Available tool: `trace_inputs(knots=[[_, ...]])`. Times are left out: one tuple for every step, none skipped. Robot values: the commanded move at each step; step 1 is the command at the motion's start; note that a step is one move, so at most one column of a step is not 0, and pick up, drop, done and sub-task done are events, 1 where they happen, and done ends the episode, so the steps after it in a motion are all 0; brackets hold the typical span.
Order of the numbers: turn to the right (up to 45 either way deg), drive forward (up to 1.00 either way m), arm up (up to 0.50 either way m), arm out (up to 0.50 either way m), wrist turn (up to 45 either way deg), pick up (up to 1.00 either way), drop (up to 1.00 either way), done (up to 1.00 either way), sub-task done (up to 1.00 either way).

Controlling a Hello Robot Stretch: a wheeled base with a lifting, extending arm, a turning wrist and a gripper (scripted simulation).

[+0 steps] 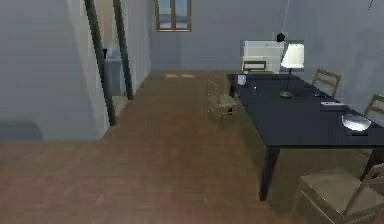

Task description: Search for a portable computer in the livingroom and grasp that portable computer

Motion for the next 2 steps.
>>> trace_inputs(knots=[[-45.0, 0.0, 0.0, 0.0, 0.0, 0.0, 0.0, 0.0, 0.0], [-36.0, 0.0, 0.0, 0.0, 0.0, 0.0, 0.0, 0.0, 0.0]])
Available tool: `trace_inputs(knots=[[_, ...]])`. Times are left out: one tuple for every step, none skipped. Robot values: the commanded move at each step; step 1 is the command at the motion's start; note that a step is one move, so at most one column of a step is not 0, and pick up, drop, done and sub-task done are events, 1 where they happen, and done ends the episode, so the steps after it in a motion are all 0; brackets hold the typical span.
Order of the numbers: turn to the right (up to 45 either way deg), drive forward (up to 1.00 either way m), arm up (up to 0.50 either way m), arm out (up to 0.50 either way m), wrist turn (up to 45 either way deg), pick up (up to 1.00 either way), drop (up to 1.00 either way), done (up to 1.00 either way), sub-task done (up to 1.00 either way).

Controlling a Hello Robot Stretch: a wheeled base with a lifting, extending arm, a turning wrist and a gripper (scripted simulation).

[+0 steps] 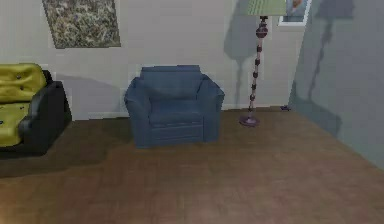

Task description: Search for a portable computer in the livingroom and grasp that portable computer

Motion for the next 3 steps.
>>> trace_inputs(knots=[[0.0, 0.25, 0.0, 0.0, 0.0, 0.0, 0.0, 0.0, 0.0], [45.0, 0.0, 0.0, 0.0, 0.0, 0.0, 0.0, 0.0, 0.0], [27.0, 0.0, 0.0, 0.0, 0.0, 0.0, 0.0, 0.0, 0.0]])
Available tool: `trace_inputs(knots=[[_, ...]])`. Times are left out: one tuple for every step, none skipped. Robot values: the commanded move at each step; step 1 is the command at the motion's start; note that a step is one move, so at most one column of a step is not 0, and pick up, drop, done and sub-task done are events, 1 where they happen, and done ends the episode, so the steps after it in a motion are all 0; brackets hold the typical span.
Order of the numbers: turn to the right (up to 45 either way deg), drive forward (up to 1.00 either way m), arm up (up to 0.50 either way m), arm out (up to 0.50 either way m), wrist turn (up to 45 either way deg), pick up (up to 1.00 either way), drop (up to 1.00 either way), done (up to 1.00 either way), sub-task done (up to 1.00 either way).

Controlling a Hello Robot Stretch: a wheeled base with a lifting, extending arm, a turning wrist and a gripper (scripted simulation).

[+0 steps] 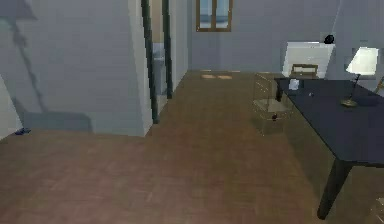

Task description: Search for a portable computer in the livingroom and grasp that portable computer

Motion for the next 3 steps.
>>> trace_inputs(knots=[[0.0, 1.0, 0.0, 0.0, 0.0, 0.0, 0.0, 0.0, 0.0], [0.0, 1.0, 0.0, 0.0, 0.0, 0.0, 0.0, 0.0, 0.0], [0.0, 0.8, 0.0, 0.0, 0.0, 0.0, 0.0, 0.0, 0.0]])
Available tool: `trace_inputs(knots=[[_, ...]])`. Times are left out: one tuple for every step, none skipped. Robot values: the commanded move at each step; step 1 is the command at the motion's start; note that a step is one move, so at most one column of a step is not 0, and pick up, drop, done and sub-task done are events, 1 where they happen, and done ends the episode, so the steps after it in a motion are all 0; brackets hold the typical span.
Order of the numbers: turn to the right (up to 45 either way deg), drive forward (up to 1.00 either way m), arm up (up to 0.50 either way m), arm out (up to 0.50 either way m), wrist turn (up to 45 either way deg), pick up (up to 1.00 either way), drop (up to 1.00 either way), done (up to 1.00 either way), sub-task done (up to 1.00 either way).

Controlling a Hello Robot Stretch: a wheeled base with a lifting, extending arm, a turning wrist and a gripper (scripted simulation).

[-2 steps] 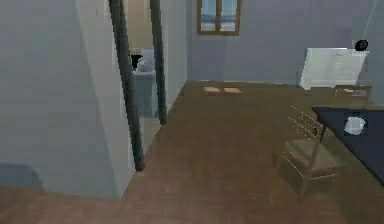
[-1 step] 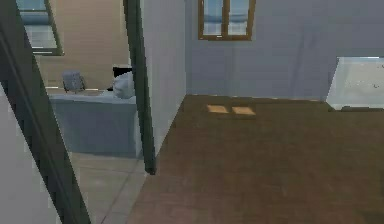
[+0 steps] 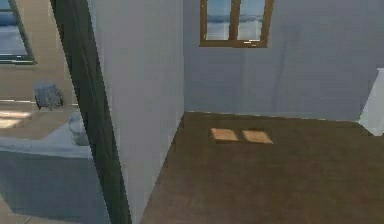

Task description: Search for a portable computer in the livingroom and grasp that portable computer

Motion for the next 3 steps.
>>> trace_inputs(knots=[[-27.0, 0.0, 0.0, 0.0, 0.0, 0.0, 0.0, 0.0, 0.0], [0.0, 0.35, 0.0, 0.0, 0.0, 0.0, 0.0, 0.0, 0.0], [-6.0, 0.0, 0.0, 0.0, 0.0, 0.0, 0.0, 0.0, 0.0]])
